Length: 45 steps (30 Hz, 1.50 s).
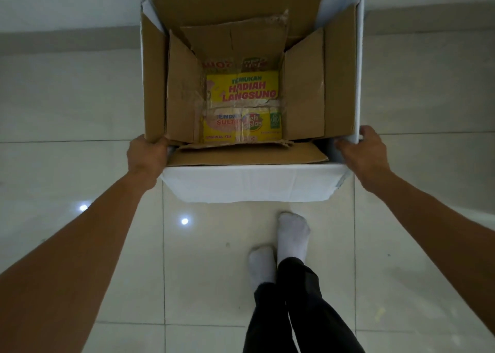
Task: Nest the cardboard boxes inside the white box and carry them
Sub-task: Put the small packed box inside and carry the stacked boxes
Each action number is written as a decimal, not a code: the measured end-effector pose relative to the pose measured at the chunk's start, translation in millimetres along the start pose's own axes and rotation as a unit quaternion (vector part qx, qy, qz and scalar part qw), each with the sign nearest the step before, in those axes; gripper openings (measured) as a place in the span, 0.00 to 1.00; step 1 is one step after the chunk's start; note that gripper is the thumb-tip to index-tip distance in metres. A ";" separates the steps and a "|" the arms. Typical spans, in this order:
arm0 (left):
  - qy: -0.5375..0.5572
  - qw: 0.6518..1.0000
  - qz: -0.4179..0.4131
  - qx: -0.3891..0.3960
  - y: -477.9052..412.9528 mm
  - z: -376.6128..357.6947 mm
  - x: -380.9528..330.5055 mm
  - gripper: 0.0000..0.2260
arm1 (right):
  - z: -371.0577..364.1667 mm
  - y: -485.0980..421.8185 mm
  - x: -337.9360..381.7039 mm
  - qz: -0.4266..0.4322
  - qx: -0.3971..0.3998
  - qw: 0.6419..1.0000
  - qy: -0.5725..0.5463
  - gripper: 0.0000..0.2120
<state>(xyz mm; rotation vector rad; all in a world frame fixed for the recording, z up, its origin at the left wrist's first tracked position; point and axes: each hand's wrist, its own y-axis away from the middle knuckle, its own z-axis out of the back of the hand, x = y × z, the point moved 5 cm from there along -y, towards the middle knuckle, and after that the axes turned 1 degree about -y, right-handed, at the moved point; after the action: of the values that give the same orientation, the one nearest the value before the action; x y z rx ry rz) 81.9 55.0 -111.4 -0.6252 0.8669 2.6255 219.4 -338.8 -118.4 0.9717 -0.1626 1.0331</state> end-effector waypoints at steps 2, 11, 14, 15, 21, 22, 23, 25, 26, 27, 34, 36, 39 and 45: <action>-0.016 0.999 -0.027 -0.021 2.7 0.1 -3.2 0.14 | -0.7 -3.1 4.9 0.029 -0.016 0.999 0.024 0.10; -0.030 0.995 -0.070 -0.068 26.4 -0.6 -3.8 0.12 | 13.9 3.9 -1.9 0.070 -0.076 0.995 0.005 0.06; -0.026 0.995 -0.067 -0.070 42.7 -6.0 0.7 0.11 | 27.3 13.0 -15.0 0.078 -0.084 0.993 0.010 0.05; -0.026 0.995 -0.069 -0.069 49.2 -7.8 1.4 0.10 | 32.6 16.4 -20.2 0.079 -0.086 0.993 0.010 0.05; -0.019 0.995 -0.081 -0.054 95.5 -26.6 -7.2 0.10 | 73.6 32.2 -57.6 0.076 -0.087 0.993 0.006 0.07; -0.019 0.995 -0.083 -0.052 105.1 -31.8 -9.7 0.10 | 81.7 33.9 -65.6 0.075 -0.087 0.993 0.007 0.07; -0.020 0.995 -0.084 -0.050 114.3 -37.3 -11.4 0.09 | 89.6 34.9 -74.1 0.074 -0.088 0.993 0.005 0.06; -0.021 0.995 -0.086 -0.046 133.7 -51.0 -14.3 0.09 | 107.2 35.1 -93.2 0.068 -0.092 0.993 -0.001 0.05; -0.021 0.995 -0.087 -0.043 143.8 -58.8 -16.0 0.08 | 116.5 34.5 -103.6 0.066 -0.092 0.994 -0.004 0.05; -0.020 0.995 -0.089 -0.040 154.4 -67.0 -17.5 0.09 | 125.9 33.4 -114.4 0.063 -0.091 0.994 -0.007 0.05; -0.033 0.993 -0.097 -0.059 241.1 -137.8 -29.0 0.13 | 208.7 15.7 -188.1 0.076 -0.080 0.994 -0.022 0.06; -0.032 0.993 -0.093 -0.060 264.8 -162.4 -33.5 0.13 | 233.6 5.7 -206.8 0.079 -0.062 0.995 -0.020 0.09; -0.030 0.994 -0.085 -0.056 297.0 -203.0 -37.5 0.14 | 269.9 -10.0 -234.1 0.066 -0.036 0.997 -0.013 0.12; -0.012 0.994 -0.089 -0.067 350.2 -275.5 -57.4 0.12 | 332.6 -43.2 -283.5 0.040 -0.040 0.998 0.002 0.16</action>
<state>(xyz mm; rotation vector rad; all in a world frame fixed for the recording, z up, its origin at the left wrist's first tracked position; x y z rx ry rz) 71.5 -394.2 -111.8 -0.6717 0.6012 2.5373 203.2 -777.2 -99.3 0.8975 -0.2393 1.0929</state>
